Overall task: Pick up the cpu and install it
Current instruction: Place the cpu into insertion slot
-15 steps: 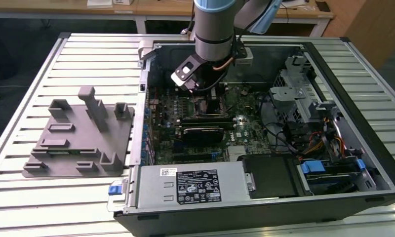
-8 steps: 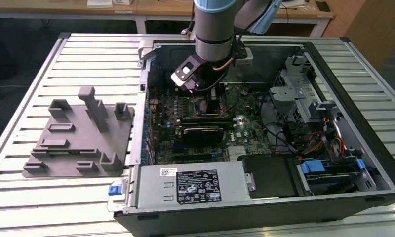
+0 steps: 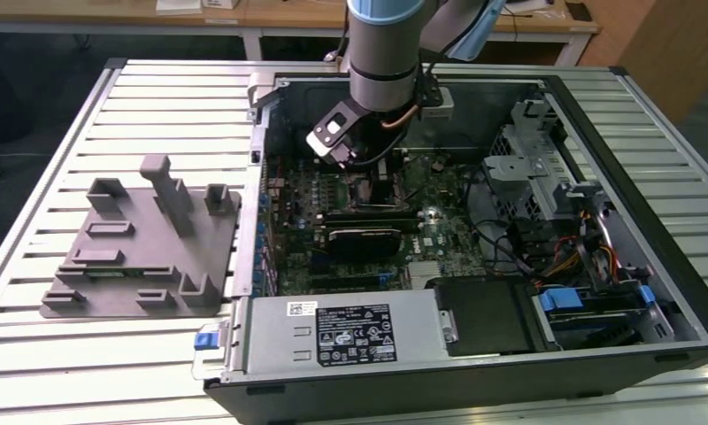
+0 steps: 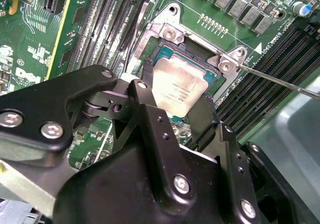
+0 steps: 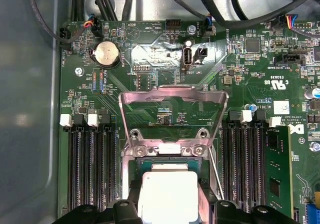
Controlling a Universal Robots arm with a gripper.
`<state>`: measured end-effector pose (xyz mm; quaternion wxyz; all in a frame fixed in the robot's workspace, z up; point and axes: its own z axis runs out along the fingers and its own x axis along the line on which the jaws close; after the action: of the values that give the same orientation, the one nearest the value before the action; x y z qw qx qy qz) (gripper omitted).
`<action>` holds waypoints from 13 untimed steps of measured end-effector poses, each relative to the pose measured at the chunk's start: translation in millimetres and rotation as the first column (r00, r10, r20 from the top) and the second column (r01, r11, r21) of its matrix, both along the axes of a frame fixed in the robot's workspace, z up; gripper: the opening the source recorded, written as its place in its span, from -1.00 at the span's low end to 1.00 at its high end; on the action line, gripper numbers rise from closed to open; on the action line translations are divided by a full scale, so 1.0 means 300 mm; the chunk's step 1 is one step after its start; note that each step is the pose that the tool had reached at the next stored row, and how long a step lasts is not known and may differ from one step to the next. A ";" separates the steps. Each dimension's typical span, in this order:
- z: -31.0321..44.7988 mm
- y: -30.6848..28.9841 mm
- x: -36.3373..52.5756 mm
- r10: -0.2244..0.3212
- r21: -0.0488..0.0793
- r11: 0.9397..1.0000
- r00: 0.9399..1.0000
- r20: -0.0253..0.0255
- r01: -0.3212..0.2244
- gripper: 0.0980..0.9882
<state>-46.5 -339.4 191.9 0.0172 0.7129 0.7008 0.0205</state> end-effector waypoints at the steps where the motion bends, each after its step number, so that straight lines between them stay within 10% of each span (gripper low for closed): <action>1: 0.000 0.000 0.000 0.000 0.000 1.000 1.000 0.000 0.000 -0.04; 13: 0.001 0.000 0.000 0.000 0.000 1.000 1.000 0.000 0.000 0.11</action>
<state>-46.5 -339.5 192.3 0.0172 0.7129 0.7008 0.0205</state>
